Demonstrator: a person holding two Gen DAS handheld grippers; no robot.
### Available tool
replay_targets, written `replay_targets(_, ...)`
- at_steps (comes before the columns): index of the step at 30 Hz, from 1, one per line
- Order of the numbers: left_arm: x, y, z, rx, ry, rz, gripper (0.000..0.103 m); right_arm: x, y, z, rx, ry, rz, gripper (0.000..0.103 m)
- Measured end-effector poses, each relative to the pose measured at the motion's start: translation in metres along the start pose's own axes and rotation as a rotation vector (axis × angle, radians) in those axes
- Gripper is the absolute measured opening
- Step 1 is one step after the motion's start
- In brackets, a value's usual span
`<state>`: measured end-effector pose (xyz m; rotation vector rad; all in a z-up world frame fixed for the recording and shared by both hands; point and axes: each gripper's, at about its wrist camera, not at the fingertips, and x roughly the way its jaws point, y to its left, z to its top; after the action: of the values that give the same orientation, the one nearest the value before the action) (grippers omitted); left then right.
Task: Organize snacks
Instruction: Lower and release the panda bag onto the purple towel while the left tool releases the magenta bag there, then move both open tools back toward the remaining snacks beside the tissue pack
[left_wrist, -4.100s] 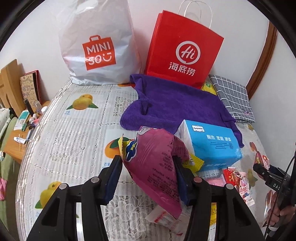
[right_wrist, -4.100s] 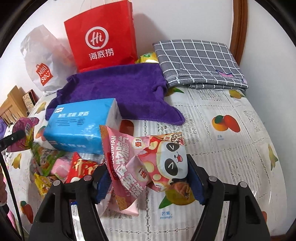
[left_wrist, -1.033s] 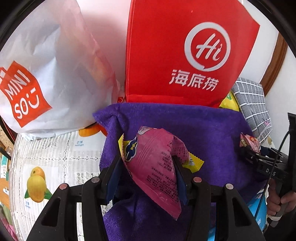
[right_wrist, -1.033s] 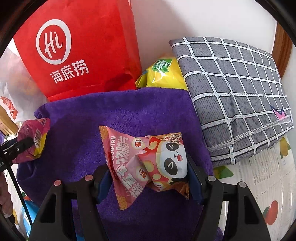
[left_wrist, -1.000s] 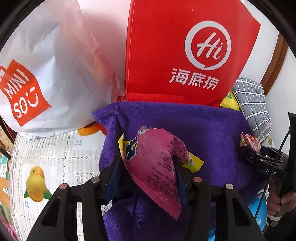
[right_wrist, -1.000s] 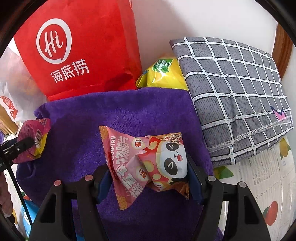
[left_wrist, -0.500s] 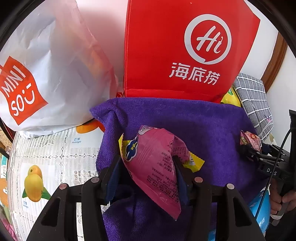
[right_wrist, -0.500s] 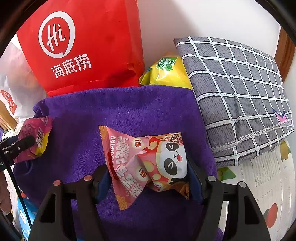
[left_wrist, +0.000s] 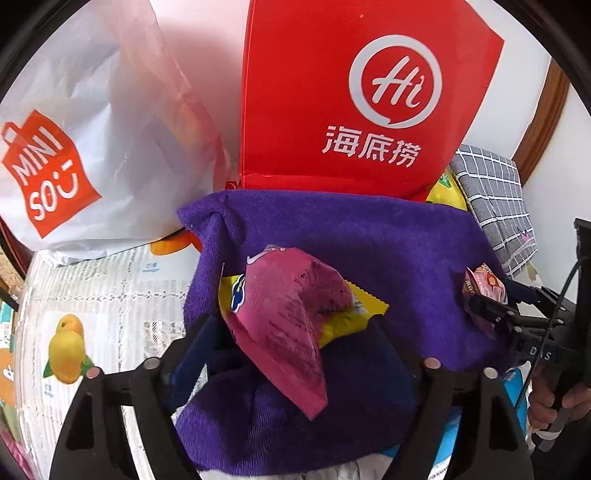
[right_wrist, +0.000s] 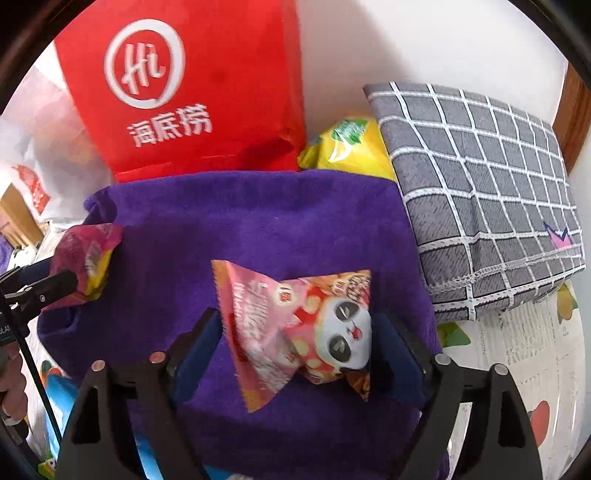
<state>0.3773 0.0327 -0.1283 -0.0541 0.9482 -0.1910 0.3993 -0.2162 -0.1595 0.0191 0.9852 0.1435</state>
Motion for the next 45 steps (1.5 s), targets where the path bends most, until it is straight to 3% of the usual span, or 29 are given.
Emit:
replay_targets(9, -0.043, -0.002, -0.017, -0.008, -0.032, 0.043, 0.084, -0.054, 0.006, -0.009, 0.018, -0.058, -0.027, 0.086)
replay_targets(21, -0.126, -0.011, -0.058, -0.001, -0.135, 0.019, 0.084, -0.133, 0.017, -0.052, 0.002, -0.138, -0.049, 0.086)
replay_targets(28, -0.164, -0.015, -0.089, -0.001, -0.171, 0.031, 0.084, -0.169, 0.016, -0.09, 0.03, -0.121, -0.009, 0.086)
replay_targets(31, -0.175, -0.016, -0.101, 0.003, -0.177, 0.089, 0.084, -0.18, 0.017, -0.106, 0.014, -0.127, -0.023, 0.086)
replay_targets(36, -0.186, -0.013, -0.119, -0.026, -0.148, 0.055, 0.084, -0.194, 0.018, -0.131, 0.001, -0.123, -0.027, 0.086)
replay_targets(45, -0.198, -0.014, -0.146, -0.052, -0.165, 0.016, 0.083, -0.195, 0.009, -0.163, 0.024, -0.071, -0.044, 0.086)
